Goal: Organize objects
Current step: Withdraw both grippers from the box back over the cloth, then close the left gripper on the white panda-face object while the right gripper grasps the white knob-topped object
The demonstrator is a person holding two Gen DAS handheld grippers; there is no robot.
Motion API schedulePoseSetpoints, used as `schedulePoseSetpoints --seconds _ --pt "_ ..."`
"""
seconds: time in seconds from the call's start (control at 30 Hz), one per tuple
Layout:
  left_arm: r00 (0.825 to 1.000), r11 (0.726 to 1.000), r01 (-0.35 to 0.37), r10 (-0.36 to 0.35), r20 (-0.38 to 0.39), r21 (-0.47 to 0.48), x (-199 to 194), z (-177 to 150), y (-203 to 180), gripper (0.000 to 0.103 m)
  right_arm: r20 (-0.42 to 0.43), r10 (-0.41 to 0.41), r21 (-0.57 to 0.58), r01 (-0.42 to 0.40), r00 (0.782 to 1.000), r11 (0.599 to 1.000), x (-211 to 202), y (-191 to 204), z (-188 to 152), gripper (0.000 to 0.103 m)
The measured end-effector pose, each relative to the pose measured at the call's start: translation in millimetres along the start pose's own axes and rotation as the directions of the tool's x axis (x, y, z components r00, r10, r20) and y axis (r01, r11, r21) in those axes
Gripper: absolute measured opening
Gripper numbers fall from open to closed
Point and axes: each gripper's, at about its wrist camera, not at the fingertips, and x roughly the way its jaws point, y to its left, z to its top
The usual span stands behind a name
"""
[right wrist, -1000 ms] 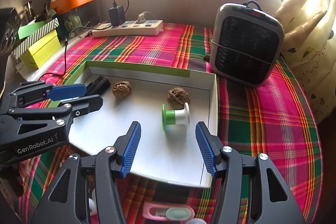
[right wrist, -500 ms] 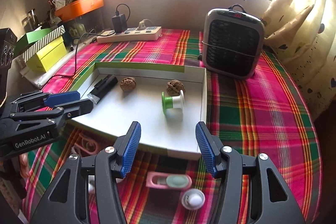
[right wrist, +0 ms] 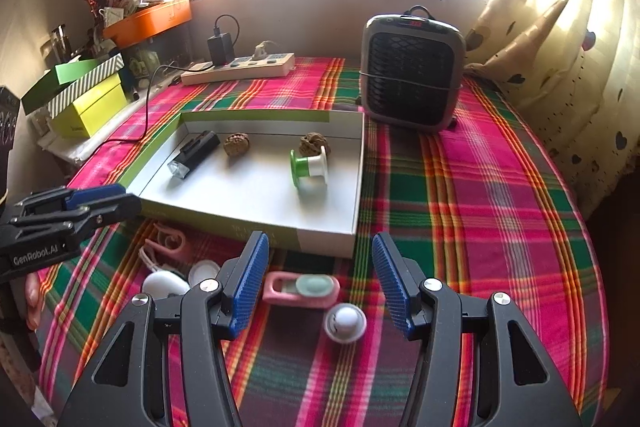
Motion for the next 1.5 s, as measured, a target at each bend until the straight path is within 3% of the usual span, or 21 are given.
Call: schedulePoseSetpoints --seconds 0.53,1.03,1.5 --pt "0.991 0.991 0.128 -0.126 -0.053 0.037 -0.6 -24.7 -21.9 0.042 -0.014 -0.024 0.047 0.025 1.0 0.999 -13.6 -14.3 -34.1 0.056" --pt "0.986 0.988 0.122 -0.109 -0.127 0.099 15.8 -37.9 -41.3 0.043 -0.056 -0.031 0.064 0.035 0.998 0.997 -8.7 -22.0 -49.6 0.056" --pt "0.986 0.991 0.099 -0.086 -0.14 0.086 27.8 -36.6 -43.5 0.042 -0.088 -0.028 0.037 0.032 0.996 0.999 -0.6 -20.5 -48.0 0.056"
